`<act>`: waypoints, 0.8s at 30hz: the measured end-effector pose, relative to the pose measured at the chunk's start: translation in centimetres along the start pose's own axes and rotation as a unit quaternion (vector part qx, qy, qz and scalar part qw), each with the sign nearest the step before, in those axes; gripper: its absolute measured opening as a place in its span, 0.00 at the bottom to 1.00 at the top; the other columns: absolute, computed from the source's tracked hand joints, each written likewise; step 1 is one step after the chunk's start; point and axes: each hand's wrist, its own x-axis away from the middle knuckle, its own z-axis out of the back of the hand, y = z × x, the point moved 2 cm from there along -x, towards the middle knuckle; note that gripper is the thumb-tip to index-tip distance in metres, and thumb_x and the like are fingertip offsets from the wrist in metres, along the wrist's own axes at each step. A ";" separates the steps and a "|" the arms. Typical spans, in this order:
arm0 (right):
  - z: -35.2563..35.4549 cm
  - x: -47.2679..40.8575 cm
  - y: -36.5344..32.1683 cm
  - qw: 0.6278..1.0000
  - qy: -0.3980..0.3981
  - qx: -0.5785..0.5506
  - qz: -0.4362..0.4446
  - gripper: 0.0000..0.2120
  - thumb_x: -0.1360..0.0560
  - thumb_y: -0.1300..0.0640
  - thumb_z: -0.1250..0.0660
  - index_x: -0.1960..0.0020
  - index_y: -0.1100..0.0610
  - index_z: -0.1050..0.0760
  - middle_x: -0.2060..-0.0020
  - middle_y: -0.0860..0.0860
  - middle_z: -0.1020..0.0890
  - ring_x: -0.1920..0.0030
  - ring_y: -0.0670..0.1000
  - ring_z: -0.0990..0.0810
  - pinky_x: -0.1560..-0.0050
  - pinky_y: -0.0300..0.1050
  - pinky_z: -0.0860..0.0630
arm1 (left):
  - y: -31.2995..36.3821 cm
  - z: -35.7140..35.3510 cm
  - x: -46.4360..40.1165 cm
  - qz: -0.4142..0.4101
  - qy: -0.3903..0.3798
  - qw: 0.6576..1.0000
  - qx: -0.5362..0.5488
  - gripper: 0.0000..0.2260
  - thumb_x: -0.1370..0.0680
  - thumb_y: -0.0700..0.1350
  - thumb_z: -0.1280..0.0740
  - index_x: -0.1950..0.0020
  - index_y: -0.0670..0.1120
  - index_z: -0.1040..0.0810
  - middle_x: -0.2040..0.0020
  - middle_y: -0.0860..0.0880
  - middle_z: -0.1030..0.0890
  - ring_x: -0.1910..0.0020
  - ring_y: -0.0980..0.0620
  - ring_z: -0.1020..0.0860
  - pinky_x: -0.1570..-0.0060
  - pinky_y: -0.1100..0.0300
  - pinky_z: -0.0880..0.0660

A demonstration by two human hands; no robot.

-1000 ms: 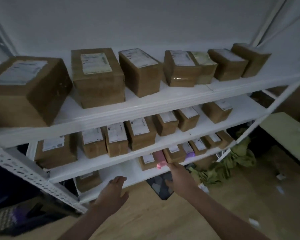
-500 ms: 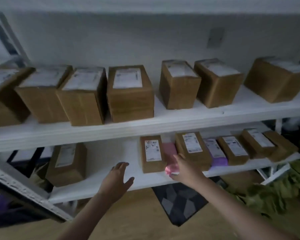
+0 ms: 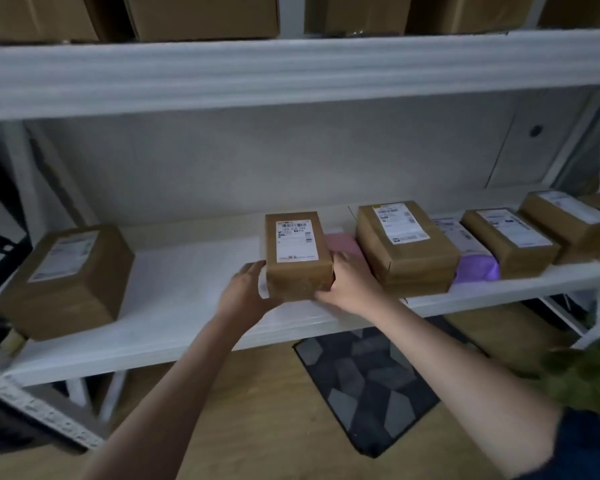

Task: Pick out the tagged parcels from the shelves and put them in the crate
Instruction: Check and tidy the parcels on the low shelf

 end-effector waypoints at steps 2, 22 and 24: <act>-0.6 -0.1 0.3 1.000 0.009 0.009 0.002 0.36 0.35 0.38 0.26 0.31 0.51 0.29 0.42 0.48 0.21 0.40 0.51 0.24 0.39 0.53 0.22 | 0.2 -0.7 0.2 0.004 0.017 0.999 0.048 0.36 0.28 0.57 0.24 0.24 0.50 0.32 0.30 0.47 0.25 0.34 0.45 0.26 0.40 0.51 0.25; 3.4 3.9 -5.0 0.973 0.172 -0.070 0.135 0.35 0.26 0.52 0.24 0.24 0.59 0.34 0.30 0.53 0.25 0.30 0.47 0.30 0.32 0.25 0.39 | 1.9 3.6 5.9 -0.080 0.229 0.966 0.084 0.31 0.25 0.49 0.25 0.24 0.52 0.32 0.30 0.53 0.25 0.36 0.50 0.24 0.46 0.53 0.20; 3.3 3.9 -5.1 0.971 0.174 -0.072 0.147 0.35 0.26 0.53 0.24 0.24 0.60 0.34 0.31 0.54 0.25 0.30 0.49 0.28 0.31 0.34 0.34 | 1.6 3.8 5.8 -0.086 0.228 0.967 0.073 0.32 0.25 0.49 0.25 0.24 0.52 0.32 0.31 0.52 0.25 0.36 0.50 0.24 0.46 0.52 0.20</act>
